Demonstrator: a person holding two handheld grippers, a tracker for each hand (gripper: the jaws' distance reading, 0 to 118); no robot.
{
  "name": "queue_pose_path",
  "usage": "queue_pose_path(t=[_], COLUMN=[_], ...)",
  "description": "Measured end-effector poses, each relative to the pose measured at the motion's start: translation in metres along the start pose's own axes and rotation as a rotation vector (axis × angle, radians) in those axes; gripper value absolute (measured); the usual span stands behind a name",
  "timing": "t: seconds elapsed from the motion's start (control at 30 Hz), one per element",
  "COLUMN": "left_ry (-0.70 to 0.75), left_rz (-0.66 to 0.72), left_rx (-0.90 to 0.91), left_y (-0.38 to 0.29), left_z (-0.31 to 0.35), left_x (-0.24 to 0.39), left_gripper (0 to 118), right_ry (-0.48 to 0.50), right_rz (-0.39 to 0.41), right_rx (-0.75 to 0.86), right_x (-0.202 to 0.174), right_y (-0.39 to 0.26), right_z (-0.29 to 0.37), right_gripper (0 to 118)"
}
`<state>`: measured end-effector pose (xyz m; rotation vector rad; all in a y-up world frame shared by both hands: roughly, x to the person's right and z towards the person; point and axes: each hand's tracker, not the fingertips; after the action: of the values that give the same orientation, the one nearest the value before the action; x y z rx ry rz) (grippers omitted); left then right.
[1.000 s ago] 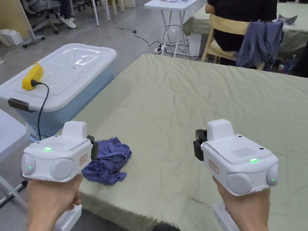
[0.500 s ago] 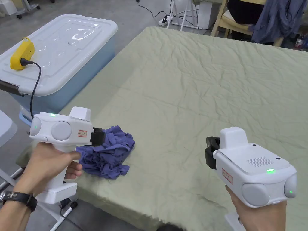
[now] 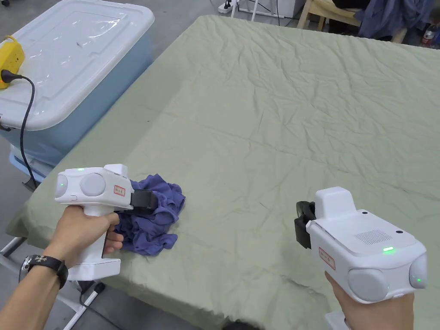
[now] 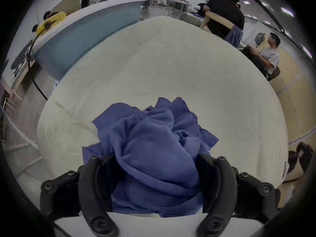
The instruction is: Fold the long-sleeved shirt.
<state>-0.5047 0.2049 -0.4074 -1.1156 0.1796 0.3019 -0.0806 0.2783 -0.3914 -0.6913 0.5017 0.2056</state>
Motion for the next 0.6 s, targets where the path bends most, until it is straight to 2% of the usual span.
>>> queue_pose_path(t=[0.1,0.23,0.27,0.33,0.43,0.6], left_ry=[0.012,-0.006,0.003,-0.017,-0.002,0.003], left_rz=[-0.048,-0.045,-0.021,0.028,-0.019,-0.070], left_rx=[-0.002,0.057,0.073,0.124,0.170,0.329], left_y=[0.000,-0.009,-0.010,-0.016,-0.027,-0.044], left_z=[0.003,0.014,0.017,0.028,0.048,0.098], left_x=[0.006,0.007,0.006,0.004,0.010,0.036], left_gripper=[79,43,38,33,22,20], right_ry=[-0.001,0.002,0.002,0.001,-0.002,-0.018], right_rz=[-0.005,-0.012,-0.011,-0.011,-0.018,-0.028], right_rx=[0.002,0.006,0.007,0.015,0.035,0.088], right_x=[0.001,0.002,0.002,0.003,0.005,0.014], right_y=[0.000,-0.001,-0.001,-0.001,0.000,0.003], right_z=[0.000,0.004,0.006,0.011,0.022,0.047], right_gripper=[1,1,1,1,1,1])
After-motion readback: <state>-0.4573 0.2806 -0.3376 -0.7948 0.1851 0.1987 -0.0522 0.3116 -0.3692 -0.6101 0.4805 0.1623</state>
